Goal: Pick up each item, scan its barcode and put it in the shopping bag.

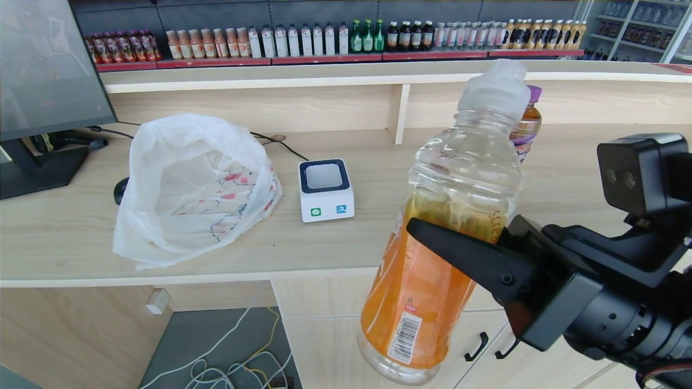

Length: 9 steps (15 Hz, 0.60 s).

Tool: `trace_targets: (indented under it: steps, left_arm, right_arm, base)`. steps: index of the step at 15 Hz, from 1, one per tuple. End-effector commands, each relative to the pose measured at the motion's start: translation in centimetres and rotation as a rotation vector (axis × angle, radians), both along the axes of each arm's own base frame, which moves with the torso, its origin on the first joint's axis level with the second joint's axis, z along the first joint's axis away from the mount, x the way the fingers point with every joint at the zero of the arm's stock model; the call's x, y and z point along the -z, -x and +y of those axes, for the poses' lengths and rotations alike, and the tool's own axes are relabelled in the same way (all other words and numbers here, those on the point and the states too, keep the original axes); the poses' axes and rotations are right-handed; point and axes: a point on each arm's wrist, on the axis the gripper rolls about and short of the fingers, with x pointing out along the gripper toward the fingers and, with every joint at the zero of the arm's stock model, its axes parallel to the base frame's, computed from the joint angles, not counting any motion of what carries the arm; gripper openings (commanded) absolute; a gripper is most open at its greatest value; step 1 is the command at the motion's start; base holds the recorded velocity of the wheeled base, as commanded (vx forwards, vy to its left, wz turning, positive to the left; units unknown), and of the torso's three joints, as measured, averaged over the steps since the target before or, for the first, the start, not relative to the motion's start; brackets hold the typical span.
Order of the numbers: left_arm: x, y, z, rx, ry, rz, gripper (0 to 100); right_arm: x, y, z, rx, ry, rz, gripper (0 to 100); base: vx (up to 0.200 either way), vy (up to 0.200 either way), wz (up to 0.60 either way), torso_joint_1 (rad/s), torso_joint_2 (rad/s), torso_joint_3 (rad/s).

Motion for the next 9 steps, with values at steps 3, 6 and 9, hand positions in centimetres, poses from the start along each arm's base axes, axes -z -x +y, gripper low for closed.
trace_targets:
  steps: [3,6,9]
  left_arm:
    - [0.0,0.0,0.0,-0.001,0.000,0.000,100]
    - [0.0,0.0,0.0,0.001,0.000,0.000,100]
    - [0.0,0.0,0.0,-0.001,0.000,-0.001,100]
  right_arm:
    - [-0.3,-0.5,0.8,-0.097,-0.025,0.051,0]
    - [-1.8,-0.6,1.1,-0.141,-0.076,0.046,0]
    - [-3.2,-0.8,1.3,-0.189,-0.110,0.024,0]
  base:
    - [0.000,0.000,0.00,0.000,0.00,0.000]
    - [0.000,0.000,0.00,0.000,0.00,0.000]
    - [0.000,0.000,0.00,0.000,0.00,0.000]
